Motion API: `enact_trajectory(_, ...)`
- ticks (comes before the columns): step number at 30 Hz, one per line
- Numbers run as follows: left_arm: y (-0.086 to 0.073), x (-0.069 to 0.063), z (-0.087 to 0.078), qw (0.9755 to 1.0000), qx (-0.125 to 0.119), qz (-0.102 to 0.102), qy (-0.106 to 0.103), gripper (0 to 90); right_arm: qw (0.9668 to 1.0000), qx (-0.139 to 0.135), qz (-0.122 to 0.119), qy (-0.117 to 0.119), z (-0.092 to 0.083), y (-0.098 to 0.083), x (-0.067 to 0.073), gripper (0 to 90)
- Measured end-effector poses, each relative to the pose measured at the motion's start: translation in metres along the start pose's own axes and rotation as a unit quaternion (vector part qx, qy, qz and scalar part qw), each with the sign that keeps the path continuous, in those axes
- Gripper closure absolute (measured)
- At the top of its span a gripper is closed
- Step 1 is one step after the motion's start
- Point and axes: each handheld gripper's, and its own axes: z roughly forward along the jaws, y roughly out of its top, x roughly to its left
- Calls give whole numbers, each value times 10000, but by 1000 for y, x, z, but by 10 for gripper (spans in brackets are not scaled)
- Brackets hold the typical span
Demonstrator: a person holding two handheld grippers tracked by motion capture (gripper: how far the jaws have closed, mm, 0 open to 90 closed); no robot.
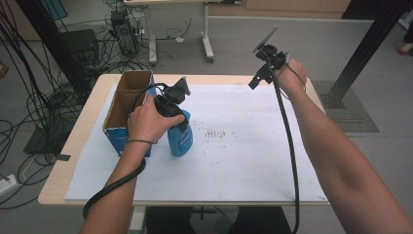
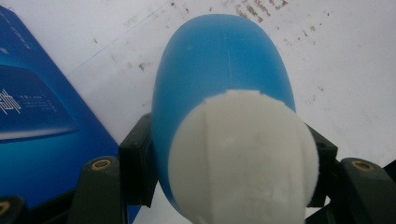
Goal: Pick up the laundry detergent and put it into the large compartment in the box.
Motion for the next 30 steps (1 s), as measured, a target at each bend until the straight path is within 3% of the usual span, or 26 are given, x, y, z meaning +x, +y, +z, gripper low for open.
enact_trajectory(30,-1,0,0,10000,-13,48,14,378,10000,27,66,55,6,1,-5,39)
